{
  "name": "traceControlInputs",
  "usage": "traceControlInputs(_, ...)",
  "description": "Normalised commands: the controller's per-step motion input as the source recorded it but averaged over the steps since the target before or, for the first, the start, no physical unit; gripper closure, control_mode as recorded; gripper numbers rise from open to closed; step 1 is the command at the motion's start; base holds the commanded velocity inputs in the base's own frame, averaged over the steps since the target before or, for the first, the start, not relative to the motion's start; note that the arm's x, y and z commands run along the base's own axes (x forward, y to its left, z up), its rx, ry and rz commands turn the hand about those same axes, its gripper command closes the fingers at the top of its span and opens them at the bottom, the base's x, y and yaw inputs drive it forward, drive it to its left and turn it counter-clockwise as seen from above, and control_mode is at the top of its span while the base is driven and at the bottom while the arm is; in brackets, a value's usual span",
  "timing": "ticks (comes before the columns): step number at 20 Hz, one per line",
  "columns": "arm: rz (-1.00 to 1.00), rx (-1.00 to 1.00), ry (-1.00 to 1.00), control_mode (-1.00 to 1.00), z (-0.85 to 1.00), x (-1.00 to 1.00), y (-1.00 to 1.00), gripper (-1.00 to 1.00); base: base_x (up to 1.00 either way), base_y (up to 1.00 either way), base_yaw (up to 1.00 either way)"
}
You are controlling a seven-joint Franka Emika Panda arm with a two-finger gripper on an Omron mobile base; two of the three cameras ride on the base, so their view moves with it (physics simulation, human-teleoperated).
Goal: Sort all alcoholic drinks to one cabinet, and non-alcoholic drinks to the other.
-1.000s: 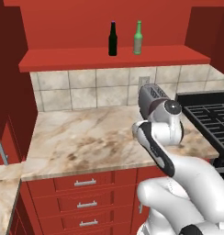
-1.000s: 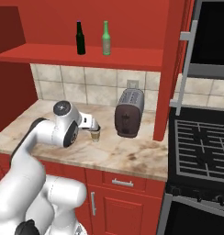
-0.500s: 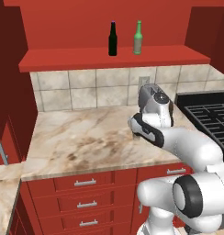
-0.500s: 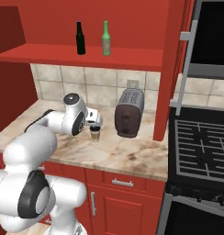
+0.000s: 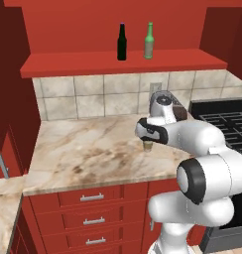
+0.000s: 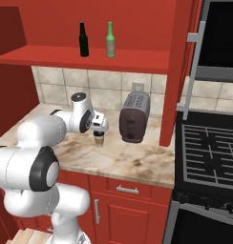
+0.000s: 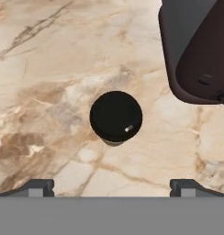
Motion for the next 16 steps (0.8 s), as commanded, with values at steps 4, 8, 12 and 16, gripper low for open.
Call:
traceControlInputs(4, -0.07, 0.0, 0.0, -1.0, -0.33, 0.17, 0.0, -1.0, 0.0, 0.0, 0.0)
traceControlInputs(8, -0.06, 0.0, 0.0, -1.0, -0.27, 0.16, -0.03, -1.0, 0.0, 0.0, 0.0)
traceControlInputs(12, -0.04, 0.0, 0.0, -1.0, -0.2, 0.14, -0.01, -1.0, 0.0, 0.0, 0.0)
traceControlInputs(16, -0.04, 0.0, 0.0, -1.0, -0.16, 0.17, -0.01, -1.0, 0.0, 0.0, 0.0)
